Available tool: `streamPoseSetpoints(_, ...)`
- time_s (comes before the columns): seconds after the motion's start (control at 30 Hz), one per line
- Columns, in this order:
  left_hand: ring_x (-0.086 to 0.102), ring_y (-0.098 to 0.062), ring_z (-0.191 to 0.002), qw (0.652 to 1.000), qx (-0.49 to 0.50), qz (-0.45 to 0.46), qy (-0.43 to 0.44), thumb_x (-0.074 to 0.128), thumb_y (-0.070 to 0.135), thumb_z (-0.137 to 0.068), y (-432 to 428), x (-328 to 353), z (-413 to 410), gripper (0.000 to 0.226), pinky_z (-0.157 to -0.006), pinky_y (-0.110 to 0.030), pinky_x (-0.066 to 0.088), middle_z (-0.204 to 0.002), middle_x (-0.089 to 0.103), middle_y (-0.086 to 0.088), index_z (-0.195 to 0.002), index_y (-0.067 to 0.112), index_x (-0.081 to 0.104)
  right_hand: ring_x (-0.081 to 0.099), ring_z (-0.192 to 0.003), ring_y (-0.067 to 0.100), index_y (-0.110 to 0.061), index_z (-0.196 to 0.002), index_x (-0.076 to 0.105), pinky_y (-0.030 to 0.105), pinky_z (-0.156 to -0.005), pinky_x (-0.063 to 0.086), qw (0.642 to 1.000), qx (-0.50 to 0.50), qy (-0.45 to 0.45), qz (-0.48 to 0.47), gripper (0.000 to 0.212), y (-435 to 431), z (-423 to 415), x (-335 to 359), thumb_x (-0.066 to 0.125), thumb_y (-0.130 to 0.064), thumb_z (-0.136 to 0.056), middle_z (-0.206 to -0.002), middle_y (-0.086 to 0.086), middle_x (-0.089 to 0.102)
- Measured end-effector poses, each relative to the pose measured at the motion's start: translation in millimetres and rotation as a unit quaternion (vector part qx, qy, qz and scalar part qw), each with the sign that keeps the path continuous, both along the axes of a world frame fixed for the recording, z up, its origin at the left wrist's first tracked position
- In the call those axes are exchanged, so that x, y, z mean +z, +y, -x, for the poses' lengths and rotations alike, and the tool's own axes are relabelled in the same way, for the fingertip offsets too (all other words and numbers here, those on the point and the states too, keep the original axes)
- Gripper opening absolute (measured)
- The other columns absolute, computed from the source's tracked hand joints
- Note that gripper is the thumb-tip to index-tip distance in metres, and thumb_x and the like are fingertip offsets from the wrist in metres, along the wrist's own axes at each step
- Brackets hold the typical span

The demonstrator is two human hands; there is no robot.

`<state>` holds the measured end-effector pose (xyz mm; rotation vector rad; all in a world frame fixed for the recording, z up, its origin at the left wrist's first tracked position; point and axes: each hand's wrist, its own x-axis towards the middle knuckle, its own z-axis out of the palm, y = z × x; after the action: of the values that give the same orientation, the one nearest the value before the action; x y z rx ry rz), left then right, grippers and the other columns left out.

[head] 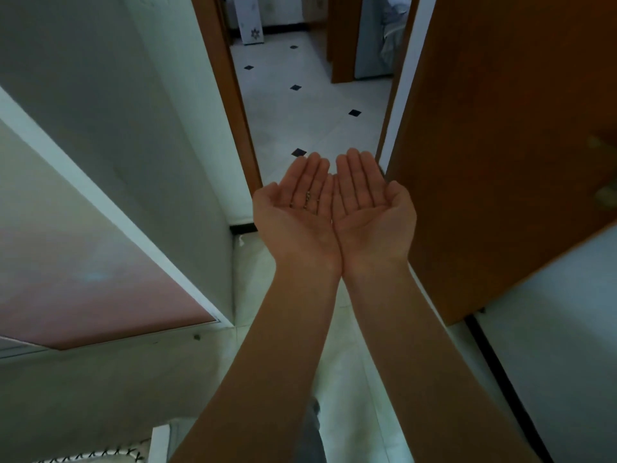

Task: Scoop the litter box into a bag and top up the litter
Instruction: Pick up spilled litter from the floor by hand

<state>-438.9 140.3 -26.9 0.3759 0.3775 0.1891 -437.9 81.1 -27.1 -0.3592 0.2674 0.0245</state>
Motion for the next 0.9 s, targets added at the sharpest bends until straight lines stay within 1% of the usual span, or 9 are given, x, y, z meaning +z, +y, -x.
streamPoseSetpoints(0.13, 0.068, -0.028, -0.114, 0.999, -0.023, 0.010, 0.023, 0.034, 0.024, -0.101, 21.8, -4.4, -95.4, 0.046, -0.107, -0.039, 0.048, -0.118, 0.072, -0.018, -0.122, -0.003, 0.065, 0.061, -0.123, 0.025, -0.004, -0.121, 0.063, 0.038, -0.110, 0.043, 1.000, -0.023, 0.008, 0.007, 0.050, 21.2, -93.4, -6.9, 0.023, -0.032, -0.107, -0.124, 0.012, 0.068)
streamPoseSetpoints(0.23, 0.067, -0.029, -0.114, 0.999, -0.041, 0.008, 0.017, 0.034, 0.025, -0.102, 28.7, -2.7, -163.6, 0.046, -0.107, -0.040, 0.048, -0.120, 0.071, -0.019, -0.122, -0.003, 0.065, 0.061, -0.123, 0.025, -0.005, -0.122, 0.063, 0.040, -0.113, 0.040, 0.999, -0.050, 0.005, -0.007, 0.051, 29.1, -160.2, -8.8, 0.023, -0.033, -0.108, -0.126, 0.012, 0.068)
streamPoseSetpoints(0.3, 0.067, -0.030, -0.114, 0.998, -0.052, 0.005, 0.024, 0.035, 0.024, -0.102, 29.6, -0.7, -201.2, 0.046, -0.107, -0.041, 0.048, -0.120, 0.070, -0.020, -0.121, -0.004, 0.065, 0.062, -0.122, 0.025, -0.005, -0.120, 0.064, 0.041, -0.113, 0.040, 0.997, -0.072, 0.008, -0.012, 0.051, 30.9, -195.9, -6.6, 0.024, -0.033, -0.108, -0.123, 0.012, 0.069)
streamPoseSetpoints(0.4, 0.068, -0.031, -0.113, 0.997, -0.073, 0.009, 0.018, 0.036, 0.024, -0.102, 29.6, 2.6, -248.5, 0.046, -0.106, -0.040, 0.049, -0.118, 0.071, -0.020, -0.119, -0.005, 0.066, 0.064, -0.118, 0.025, -0.005, -0.115, 0.066, 0.039, -0.110, 0.043, 0.997, -0.080, 0.000, -0.009, 0.051, 31.2, -241.4, -2.6, 0.024, -0.032, -0.108, -0.118, 0.012, 0.072)
streamPoseSetpoints(0.5, 0.070, -0.030, -0.111, 0.996, -0.084, 0.011, 0.023, 0.036, 0.025, -0.101, 29.3, -3.8, -297.9, 0.046, -0.106, -0.041, 0.050, -0.116, 0.072, -0.020, -0.117, -0.004, 0.068, 0.069, -0.110, 0.025, -0.004, -0.116, 0.066, 0.037, -0.102, 0.049, 0.996, -0.084, 0.010, -0.011, 0.051, 29.2, -289.1, -7.9, 0.025, -0.032, -0.109, -0.117, 0.013, 0.072)
streamPoseSetpoints(0.67, 0.070, -0.032, -0.110, 0.997, -0.057, 0.019, 0.042, 0.036, 0.023, -0.100, 32.9, -31.4, -385.6, 0.046, -0.106, -0.043, 0.049, -0.116, 0.072, -0.022, -0.119, -0.006, 0.067, 0.068, -0.112, 0.028, 0.000, -0.116, 0.067, 0.039, -0.106, 0.047, 0.995, -0.075, 0.042, -0.043, 0.047, 31.9, -382.1, -35.8, 0.031, -0.028, -0.106, -0.117, 0.016, 0.071)
streamPoseSetpoints(0.8, 0.070, -0.033, -0.109, 0.998, -0.032, -0.017, 0.060, 0.036, 0.022, -0.099, 36.0, -51.6, -463.6, 0.046, -0.105, -0.042, 0.050, -0.115, 0.072, -0.022, -0.119, -0.007, 0.066, 0.066, -0.115, 0.029, 0.001, -0.116, 0.066, 0.040, -0.109, 0.045, 0.995, -0.055, 0.062, -0.063, 0.045, 36.3, -463.5, -59.0, 0.031, -0.024, -0.103, -0.120, 0.017, 0.069)
streamPoseSetpoints(0.9, 0.071, -0.032, -0.108, 0.996, -0.022, -0.029, 0.077, 0.036, 0.022, -0.099, 35.3, -62.1, -529.6, 0.045, -0.104, -0.041, 0.051, -0.113, 0.072, -0.022, -0.115, -0.006, 0.068, 0.065, -0.117, 0.029, 0.001, -0.118, 0.065, 0.041, -0.111, 0.042, 0.994, -0.042, 0.075, -0.071, 0.046, 35.4, -529.6, -69.9, 0.031, -0.026, -0.103, -0.123, 0.018, 0.068)
